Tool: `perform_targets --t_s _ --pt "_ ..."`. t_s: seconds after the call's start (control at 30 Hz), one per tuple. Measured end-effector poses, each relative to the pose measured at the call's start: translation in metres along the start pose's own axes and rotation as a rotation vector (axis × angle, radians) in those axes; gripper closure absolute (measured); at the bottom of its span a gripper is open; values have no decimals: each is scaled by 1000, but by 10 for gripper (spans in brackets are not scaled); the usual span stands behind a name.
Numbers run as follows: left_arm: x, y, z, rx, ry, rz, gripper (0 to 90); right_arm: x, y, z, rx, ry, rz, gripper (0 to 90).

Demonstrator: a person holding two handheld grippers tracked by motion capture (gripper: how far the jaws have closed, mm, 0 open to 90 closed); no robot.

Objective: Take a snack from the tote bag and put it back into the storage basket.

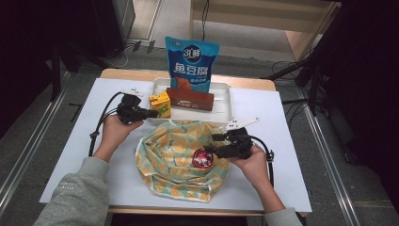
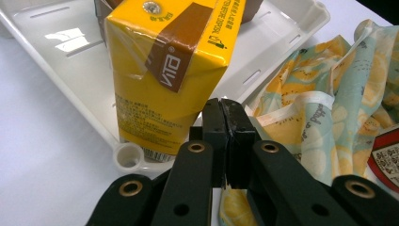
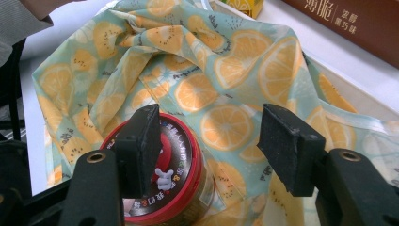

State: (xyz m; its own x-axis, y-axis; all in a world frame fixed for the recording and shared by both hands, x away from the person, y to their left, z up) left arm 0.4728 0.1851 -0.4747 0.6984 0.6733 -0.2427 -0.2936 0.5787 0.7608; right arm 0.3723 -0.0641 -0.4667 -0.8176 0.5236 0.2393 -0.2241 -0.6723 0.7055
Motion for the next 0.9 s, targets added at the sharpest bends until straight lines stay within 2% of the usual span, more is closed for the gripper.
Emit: perform_targets --t_s 0.57,0.7,0.9 --pt "7 1 -3 6 44 -17 893 1 -2 0 5 3 3 400" --pt "7 1 -3 9 36 -8 893 0 -1 0 4 2 4 400" --pt "9 2 -5 14 44 -6 896 0 -1 0 2 3 0 401"
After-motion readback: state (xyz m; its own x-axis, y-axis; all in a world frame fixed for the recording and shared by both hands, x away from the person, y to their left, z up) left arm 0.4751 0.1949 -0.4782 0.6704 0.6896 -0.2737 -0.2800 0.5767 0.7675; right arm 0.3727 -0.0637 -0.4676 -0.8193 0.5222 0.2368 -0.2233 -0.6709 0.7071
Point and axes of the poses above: each handheld gripper's, and its own axes: y roughly backward along the jaws, z roughly out of its top, x roughly to its left, the point moved 9 cm from there along -y, roughly forward along the jaws, and after that the axes turned 9 degrees about x, right-handed, at the moved point
